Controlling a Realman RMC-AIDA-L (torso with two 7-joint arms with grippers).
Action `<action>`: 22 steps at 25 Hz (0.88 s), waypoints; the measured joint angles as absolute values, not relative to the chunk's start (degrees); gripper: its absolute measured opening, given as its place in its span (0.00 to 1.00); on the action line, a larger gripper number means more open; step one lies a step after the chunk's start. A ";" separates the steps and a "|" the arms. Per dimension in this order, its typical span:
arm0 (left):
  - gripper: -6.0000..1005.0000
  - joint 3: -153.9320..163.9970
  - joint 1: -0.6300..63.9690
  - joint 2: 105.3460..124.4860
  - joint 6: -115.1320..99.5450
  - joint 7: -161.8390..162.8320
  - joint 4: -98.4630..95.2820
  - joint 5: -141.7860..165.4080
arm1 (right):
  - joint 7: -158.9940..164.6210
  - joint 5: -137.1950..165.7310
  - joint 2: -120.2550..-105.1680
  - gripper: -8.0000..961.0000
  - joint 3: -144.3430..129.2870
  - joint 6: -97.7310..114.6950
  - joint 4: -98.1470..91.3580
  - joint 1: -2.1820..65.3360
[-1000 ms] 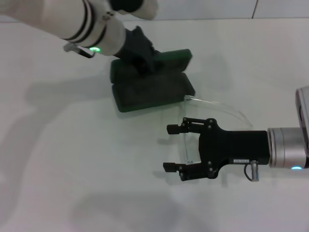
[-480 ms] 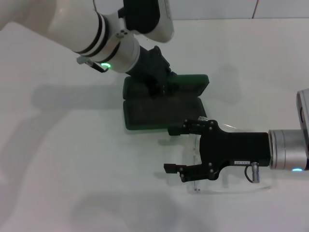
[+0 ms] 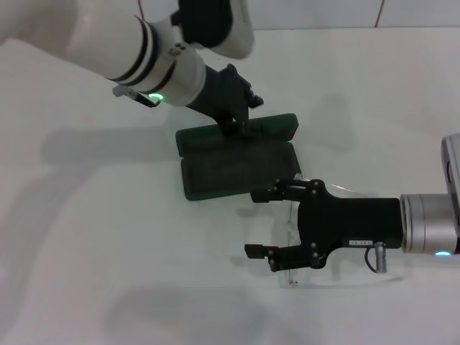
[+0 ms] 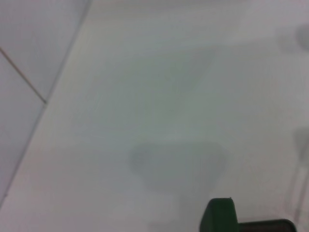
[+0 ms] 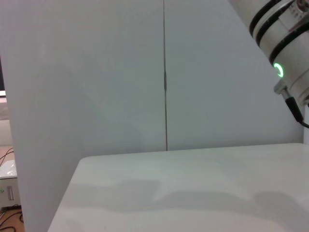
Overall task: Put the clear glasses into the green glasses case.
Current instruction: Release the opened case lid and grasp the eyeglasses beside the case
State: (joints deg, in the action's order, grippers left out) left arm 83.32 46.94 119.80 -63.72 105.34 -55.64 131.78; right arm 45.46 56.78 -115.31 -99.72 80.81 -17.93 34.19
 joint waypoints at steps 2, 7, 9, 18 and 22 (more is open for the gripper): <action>0.34 82.13 45.19 119.76 -64.09 105.35 -57.66 129.20 | 45.45 56.67 -115.29 0.84 -99.57 80.86 -17.99 34.19; 0.45 77.69 34.96 119.51 -67.80 96.65 -63.62 111.01 | 45.54 56.51 -114.46 0.84 -98.21 81.00 -20.26 33.98; 0.47 75.11 29.30 119.57 -70.76 88.74 -64.02 101.17 | 46.36 56.63 -113.17 0.84 -98.13 81.05 -22.12 33.92; 0.47 63.87 14.66 119.58 -81.91 66.39 -48.63 74.90 | 62.69 78.95 -105.36 0.84 -95.42 80.95 -43.40 36.80; 0.47 58.84 14.38 119.28 -86.48 60.17 -37.83 72.76 | 76.27 103.78 -107.84 0.84 -86.15 84.92 -55.24 41.31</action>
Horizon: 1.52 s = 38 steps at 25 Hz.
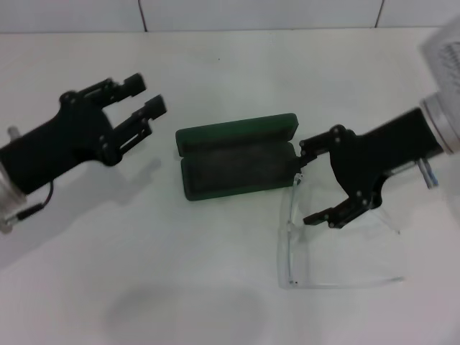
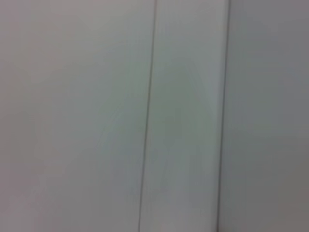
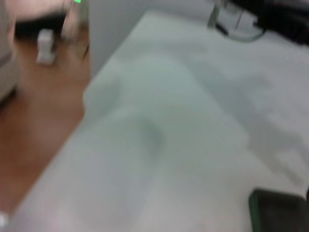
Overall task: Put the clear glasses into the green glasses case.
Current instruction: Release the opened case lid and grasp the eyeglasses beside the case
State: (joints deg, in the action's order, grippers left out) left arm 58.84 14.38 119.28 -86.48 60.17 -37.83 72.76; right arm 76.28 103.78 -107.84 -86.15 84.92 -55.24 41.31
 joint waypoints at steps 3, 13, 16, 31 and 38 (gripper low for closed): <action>0.47 56.61 14.36 119.38 -88.84 56.95 -33.49 72.74 | 79.53 117.51 -111.36 0.84 -80.56 90.60 -59.77 44.97; 0.46 56.50 14.38 119.61 -89.92 56.38 -30.74 72.16 | 80.19 132.12 -115.67 0.84 -86.54 94.20 -60.74 54.50; 0.46 56.42 14.54 119.62 -89.96 56.34 -30.11 71.97 | 80.09 132.21 -115.81 0.84 -90.79 93.69 -60.65 55.91; 0.46 56.25 15.23 119.63 -89.56 54.73 -27.04 70.40 | 80.96 131.93 -116.19 0.82 -106.94 82.10 -60.26 56.68; 0.46 56.24 15.86 119.51 -89.41 53.57 -25.43 70.29 | 80.90 130.93 -116.19 0.80 -110.42 80.91 -60.58 57.14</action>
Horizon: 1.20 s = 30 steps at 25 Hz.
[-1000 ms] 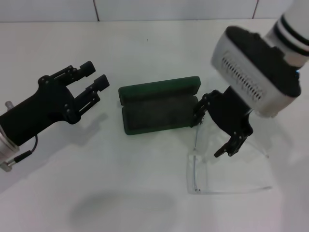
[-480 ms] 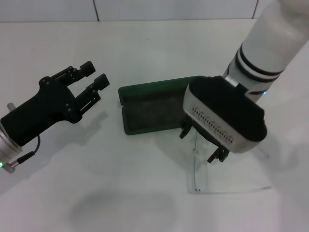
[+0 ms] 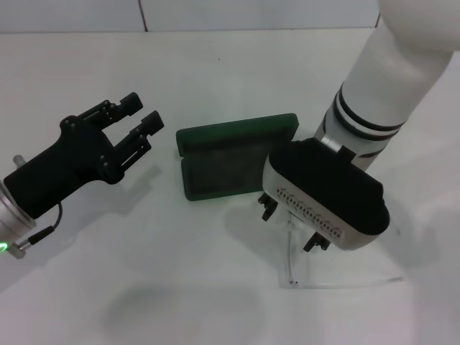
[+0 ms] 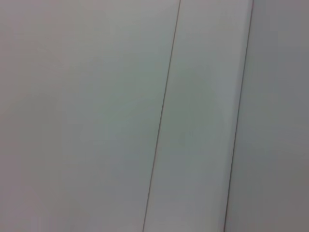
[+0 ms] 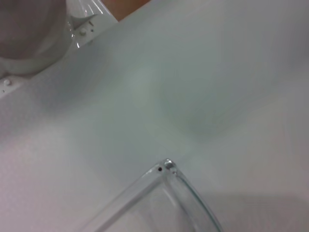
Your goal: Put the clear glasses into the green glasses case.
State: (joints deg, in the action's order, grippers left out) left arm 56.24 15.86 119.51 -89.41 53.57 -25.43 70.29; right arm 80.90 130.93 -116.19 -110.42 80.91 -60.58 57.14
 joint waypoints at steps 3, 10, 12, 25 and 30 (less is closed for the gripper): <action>0.46 56.05 15.85 119.51 -89.38 53.56 -25.20 70.22 | 81.03 130.45 -116.19 0.79 -111.66 80.13 -60.23 57.42; 0.46 55.72 15.82 119.53 -89.12 53.53 -24.97 70.46 | 81.22 130.24 -116.19 0.75 -113.54 79.31 -60.17 57.47; 0.46 55.72 15.79 119.53 -89.03 53.53 -24.96 70.57 | 81.37 130.24 -116.19 0.73 -113.78 78.94 -60.17 57.46; 0.46 56.04 15.68 119.46 -89.36 53.78 -24.96 70.82 | 83.39 130.28 -116.19 0.34 -108.42 80.10 -59.17 57.52; 0.46 56.08 15.72 119.44 -89.51 53.81 -24.96 70.85 | 82.82 129.58 -116.14 0.23 -101.65 84.30 -60.07 55.87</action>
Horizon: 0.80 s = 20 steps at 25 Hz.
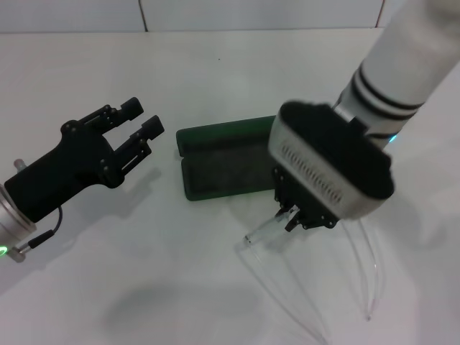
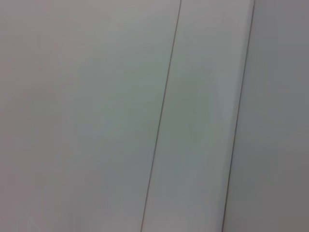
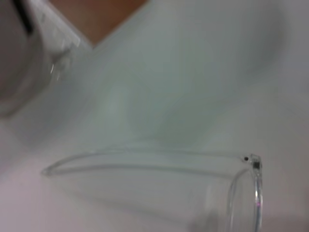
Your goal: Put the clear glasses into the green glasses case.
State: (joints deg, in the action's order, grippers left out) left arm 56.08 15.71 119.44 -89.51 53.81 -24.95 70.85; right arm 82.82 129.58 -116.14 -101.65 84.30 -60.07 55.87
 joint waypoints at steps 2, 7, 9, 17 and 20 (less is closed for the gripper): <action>0.46 56.07 15.70 119.44 -89.69 53.72 -24.96 70.85 | 81.69 128.29 -115.99 0.18 -97.20 86.30 -60.47 54.71; 0.46 55.85 15.35 119.44 -90.65 53.65 -25.14 70.83 | 77.65 125.64 -115.88 0.13 -85.07 86.29 -61.74 48.83; 0.46 55.78 15.26 119.44 -91.05 53.62 -25.30 70.68 | 76.18 122.63 -115.87 0.13 -81.25 82.14 -62.10 44.59; 0.46 55.76 15.79 119.34 -93.55 50.95 -25.52 70.42 | 68.95 101.69 -115.90 0.13 -76.31 70.48 -61.00 32.04; 0.46 56.15 16.91 119.43 -94.97 49.46 -25.30 70.87 | 65.23 89.62 -115.86 0.13 -76.34 69.24 -55.93 29.58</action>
State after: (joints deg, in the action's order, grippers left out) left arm 56.15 16.91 119.43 -94.97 49.46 -25.30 70.87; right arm 65.23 89.62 -115.86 -76.34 69.24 -55.93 29.58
